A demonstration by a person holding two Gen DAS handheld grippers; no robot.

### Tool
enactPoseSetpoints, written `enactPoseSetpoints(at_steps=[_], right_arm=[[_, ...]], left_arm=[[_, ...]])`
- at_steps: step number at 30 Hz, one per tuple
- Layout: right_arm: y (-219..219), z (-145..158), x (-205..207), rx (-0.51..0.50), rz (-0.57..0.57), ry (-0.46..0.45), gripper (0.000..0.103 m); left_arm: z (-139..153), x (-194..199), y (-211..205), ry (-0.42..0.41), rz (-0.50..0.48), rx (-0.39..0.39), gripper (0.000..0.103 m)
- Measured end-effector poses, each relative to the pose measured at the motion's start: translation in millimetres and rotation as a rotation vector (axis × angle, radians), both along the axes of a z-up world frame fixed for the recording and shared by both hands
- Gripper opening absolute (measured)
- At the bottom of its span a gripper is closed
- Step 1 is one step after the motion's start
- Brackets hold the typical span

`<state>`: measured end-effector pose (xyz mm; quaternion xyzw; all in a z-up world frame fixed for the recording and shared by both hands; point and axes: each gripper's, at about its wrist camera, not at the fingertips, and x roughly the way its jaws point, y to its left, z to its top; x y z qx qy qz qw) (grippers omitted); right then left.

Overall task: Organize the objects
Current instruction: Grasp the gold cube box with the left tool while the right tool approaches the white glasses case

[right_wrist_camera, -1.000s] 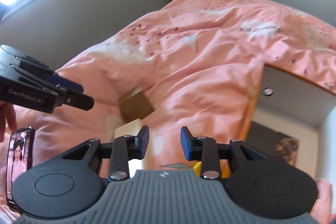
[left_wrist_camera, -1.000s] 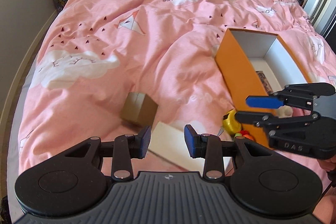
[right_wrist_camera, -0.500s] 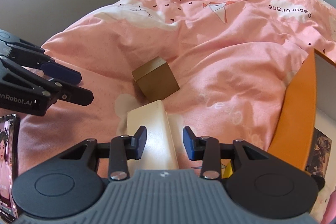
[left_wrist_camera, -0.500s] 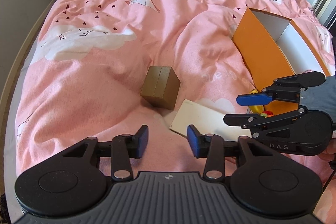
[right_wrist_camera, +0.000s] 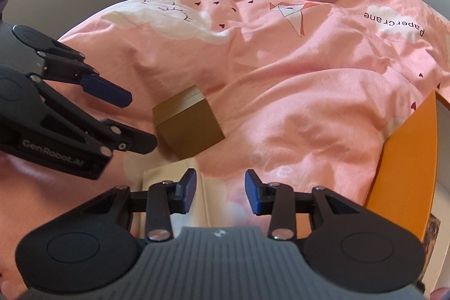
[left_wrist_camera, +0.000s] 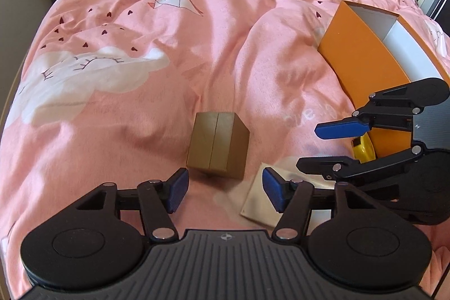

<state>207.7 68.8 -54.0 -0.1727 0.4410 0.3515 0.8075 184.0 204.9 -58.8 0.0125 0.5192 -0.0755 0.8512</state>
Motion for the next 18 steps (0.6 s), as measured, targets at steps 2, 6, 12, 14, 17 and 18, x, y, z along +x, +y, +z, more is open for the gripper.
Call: enactPoseSetpoints(at_steps=[2,6,12,14,17,18], right_arm=[[3,-2,5,-0.015,0.002,-0.01,0.04],[6,-10,13,-0.027,-0.002,-0.001,0.04],[8,-18,18,-0.034,-0.003,0.013,0.04],[8,-19,18,-0.035,-0.004,0.014,0.04],[8,-21,19,-0.038,-0.007,0.016,0.04],[8,-22,19,-0.039,-0.008,0.017,0.04]], left_arm=[[-4,8,1,-0.002,-0.001,-0.002,0.074],[-15,23,6,0.004,0.024,-0.023,0.075],[-32,36,7,0.038,0.034,-0.047,0.074],[-35,38,6,0.04,0.038,-0.043,0.069],[-36,38,7,0.036,0.036,-0.047,0.058],[-36,38,7,0.034,0.037,-0.048,0.058]])
